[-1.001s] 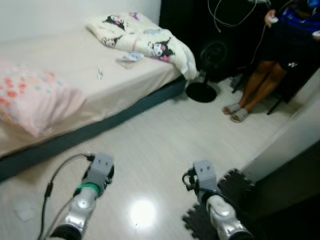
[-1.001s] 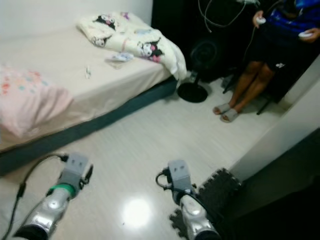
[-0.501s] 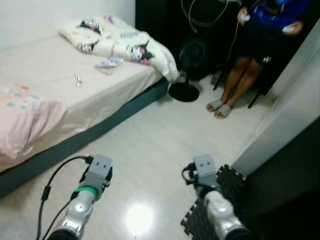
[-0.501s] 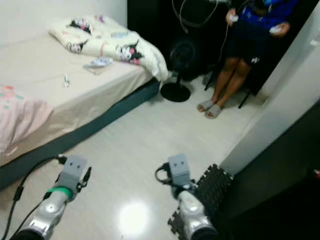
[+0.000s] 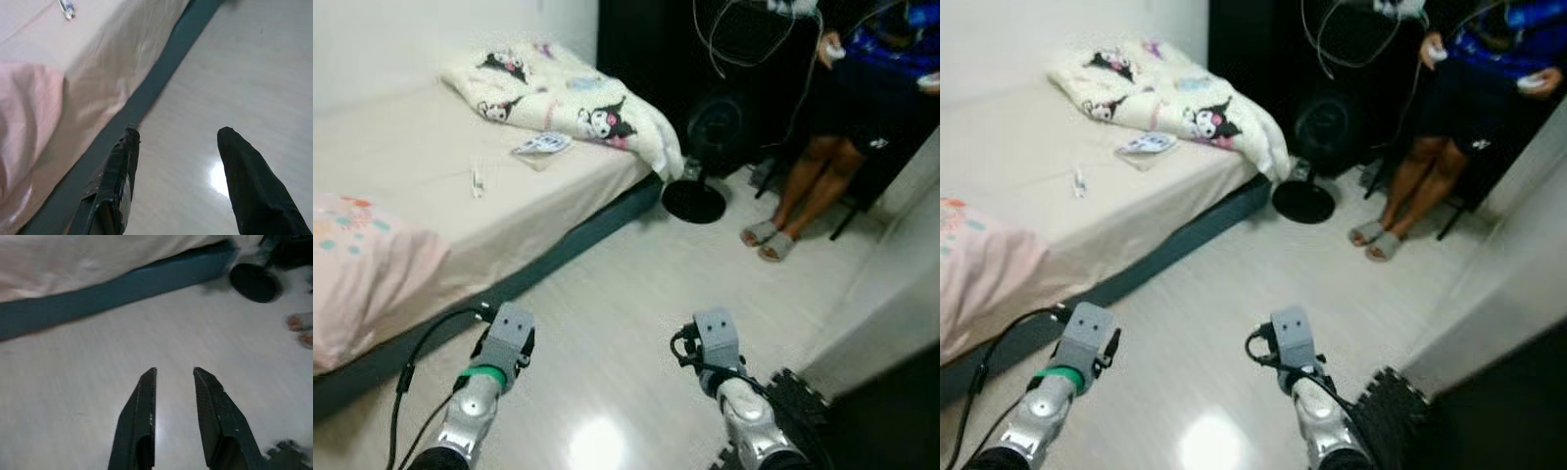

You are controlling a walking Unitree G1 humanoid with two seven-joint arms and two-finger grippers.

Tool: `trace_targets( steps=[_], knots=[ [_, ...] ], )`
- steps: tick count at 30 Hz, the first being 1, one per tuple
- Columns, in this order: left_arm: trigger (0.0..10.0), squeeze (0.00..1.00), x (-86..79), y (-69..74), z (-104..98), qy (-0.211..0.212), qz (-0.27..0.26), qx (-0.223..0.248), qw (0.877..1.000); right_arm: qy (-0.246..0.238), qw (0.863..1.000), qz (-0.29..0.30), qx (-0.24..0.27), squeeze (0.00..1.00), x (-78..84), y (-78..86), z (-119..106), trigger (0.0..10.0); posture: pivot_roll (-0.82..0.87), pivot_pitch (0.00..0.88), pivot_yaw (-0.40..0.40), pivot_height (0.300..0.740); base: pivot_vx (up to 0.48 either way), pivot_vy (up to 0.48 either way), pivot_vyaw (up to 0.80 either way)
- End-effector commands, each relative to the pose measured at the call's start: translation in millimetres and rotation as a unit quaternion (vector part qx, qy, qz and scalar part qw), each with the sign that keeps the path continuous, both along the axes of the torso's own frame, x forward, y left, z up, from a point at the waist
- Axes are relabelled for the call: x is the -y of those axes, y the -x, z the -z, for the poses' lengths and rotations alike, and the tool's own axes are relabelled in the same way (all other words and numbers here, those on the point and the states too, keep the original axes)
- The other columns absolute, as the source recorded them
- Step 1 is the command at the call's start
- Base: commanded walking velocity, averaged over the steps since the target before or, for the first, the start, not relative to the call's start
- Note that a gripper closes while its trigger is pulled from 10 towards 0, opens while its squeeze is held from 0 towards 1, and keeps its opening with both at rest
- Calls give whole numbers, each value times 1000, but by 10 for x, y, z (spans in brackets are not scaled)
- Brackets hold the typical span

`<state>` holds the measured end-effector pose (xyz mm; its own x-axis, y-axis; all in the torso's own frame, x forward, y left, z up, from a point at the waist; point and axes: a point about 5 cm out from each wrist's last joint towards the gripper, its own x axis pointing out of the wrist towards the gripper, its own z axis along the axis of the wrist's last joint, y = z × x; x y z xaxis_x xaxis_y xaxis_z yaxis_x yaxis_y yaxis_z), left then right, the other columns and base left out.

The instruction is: Clean up the room

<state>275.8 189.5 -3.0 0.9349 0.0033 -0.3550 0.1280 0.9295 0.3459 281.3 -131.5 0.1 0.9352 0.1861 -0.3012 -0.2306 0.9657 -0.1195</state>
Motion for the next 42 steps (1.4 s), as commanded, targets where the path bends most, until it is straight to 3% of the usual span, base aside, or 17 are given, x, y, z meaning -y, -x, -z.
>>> trace_targets(
  steps=[1, 37, 42],
  knots=[
    [10000, 0, 50, -4, 5, 2, 8, -1, 1000, 5, 1000, 13, -11, 0, 99, 56, 57, 10000, 17, 0, 19, 740, 458, 0, 0],
    [10000, 0, 63, -35, -14, 1, 15, 1, 1000, 13, 1000, 12, 5, 0, 80, 29, 20, 10000, 12, 0, 25, 740, 457, 0, 0],
    [10000, 0, 65, -42, -18, 0, 15, 1, 1000, 9, 1000, 11, 5, 0, 89, 23, 14, 10000, 12, 0, 26, 740, 456, 0, 800]
  ],
)
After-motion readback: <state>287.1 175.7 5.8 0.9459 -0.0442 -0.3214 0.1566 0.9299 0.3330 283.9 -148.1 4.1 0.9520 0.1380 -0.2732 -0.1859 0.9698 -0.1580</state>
